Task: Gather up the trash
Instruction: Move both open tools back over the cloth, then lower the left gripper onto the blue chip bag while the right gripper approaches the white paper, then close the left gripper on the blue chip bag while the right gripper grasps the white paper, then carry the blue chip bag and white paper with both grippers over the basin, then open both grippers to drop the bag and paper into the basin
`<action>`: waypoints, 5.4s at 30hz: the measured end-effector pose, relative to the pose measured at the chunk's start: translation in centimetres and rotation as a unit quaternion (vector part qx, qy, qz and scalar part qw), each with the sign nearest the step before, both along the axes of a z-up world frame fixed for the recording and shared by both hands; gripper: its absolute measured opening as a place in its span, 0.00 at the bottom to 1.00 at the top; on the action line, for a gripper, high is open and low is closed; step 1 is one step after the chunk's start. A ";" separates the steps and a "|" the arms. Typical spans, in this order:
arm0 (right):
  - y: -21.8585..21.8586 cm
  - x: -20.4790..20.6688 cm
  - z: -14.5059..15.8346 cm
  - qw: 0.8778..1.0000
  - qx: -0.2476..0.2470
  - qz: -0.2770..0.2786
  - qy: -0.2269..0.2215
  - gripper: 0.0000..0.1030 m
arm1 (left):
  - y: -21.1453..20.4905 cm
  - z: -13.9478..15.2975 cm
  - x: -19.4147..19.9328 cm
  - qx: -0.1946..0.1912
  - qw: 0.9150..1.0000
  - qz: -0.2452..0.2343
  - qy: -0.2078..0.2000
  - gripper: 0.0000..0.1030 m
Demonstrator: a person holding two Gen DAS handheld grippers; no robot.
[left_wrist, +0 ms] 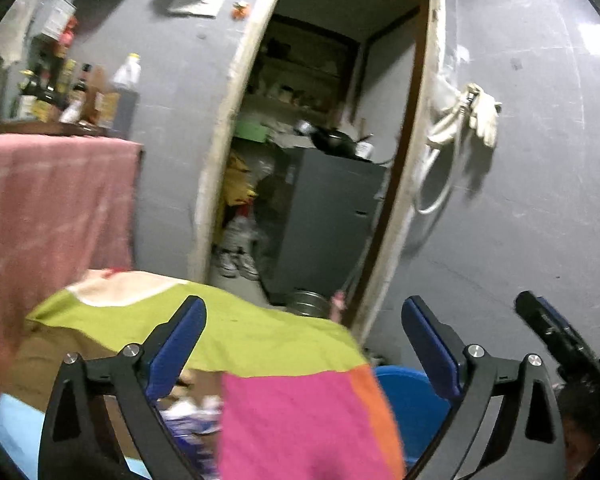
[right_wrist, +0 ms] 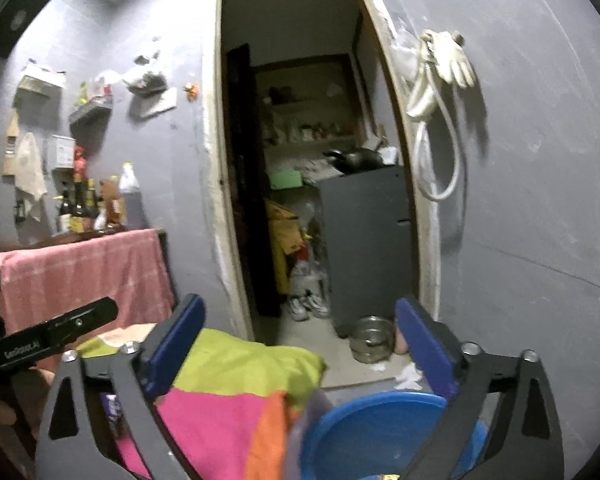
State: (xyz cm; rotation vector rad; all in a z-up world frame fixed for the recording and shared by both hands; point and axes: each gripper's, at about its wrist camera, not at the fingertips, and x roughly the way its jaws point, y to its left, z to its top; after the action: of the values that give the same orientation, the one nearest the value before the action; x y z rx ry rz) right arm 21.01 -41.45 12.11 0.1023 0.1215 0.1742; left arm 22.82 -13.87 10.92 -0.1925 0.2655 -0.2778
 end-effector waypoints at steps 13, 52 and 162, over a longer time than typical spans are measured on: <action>8.7 -3.9 -1.6 0.998 -0.009 0.039 -0.055 1.00 | 8.2 -2.3 -5.8 0.021 0.997 0.066 -0.015 0.98; 15.7 8.0 -10.4 0.968 -0.084 0.141 0.193 0.94 | 12.5 -12.2 6.3 -0.097 0.951 0.002 0.292 0.29; -9.2 3.7 -5.9 0.995 -0.014 -0.059 0.082 0.41 | -14.4 -5.3 8.4 -0.049 0.984 -0.114 0.127 0.38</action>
State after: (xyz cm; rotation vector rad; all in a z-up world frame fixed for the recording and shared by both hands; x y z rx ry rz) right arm 24.69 -50.68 6.17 0.0953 0.2817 0.0460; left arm 31.17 -28.31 5.58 -0.2957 0.5285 -0.4946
